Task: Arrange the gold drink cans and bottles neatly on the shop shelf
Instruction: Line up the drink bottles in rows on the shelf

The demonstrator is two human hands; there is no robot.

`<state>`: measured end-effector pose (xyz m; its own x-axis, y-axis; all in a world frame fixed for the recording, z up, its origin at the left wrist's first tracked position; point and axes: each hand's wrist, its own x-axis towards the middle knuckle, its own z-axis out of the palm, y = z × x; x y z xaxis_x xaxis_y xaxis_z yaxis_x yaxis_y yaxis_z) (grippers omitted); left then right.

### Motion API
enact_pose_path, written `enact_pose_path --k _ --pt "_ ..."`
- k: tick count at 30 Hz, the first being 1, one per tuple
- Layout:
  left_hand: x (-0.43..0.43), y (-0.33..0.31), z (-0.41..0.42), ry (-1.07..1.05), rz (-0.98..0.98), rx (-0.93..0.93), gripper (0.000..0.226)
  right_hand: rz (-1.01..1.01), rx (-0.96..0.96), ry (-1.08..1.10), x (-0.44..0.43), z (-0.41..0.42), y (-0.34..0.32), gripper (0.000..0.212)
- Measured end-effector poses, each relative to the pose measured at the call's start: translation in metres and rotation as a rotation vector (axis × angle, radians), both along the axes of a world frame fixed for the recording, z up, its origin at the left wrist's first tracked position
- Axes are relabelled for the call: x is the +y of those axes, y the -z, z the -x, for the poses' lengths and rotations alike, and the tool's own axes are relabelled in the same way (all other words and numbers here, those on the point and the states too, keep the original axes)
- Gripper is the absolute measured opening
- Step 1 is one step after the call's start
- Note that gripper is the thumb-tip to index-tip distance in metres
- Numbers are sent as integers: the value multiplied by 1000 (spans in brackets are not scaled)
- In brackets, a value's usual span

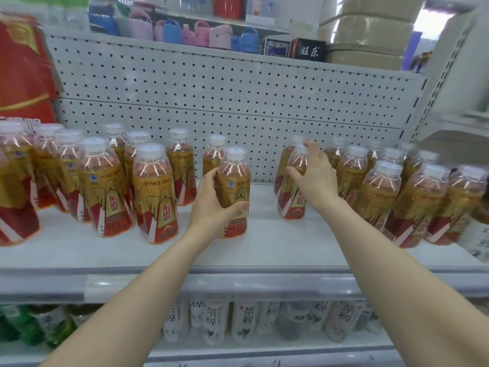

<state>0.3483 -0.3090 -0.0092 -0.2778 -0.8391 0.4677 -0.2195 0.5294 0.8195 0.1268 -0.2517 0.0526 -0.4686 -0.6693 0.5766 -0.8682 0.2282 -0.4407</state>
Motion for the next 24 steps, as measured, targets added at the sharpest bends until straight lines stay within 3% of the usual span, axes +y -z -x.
enact_pose_path --k 7,10,14,17,19,24 --pt "1 0 0 -3 -8 2 87 -47 -19 -8 -1 0 0 63" --pt "6 3 -6 33 -11 -33 86 -101 89 77 -1 -3 -3 63" --pt "18 13 -30 -27 128 -108 70 179 264 -45 2 -39 1 43" --pt "28 19 -56 -213 405 -109 51 304 125 -271 6 -83 15 38" --pt "32 21 -73 -347 488 -69 48 287 -21 -359 6 -113 24 46" --pt "28 21 -107 -522 358 -29 71 134 -251 -342 4 -142 27 88"
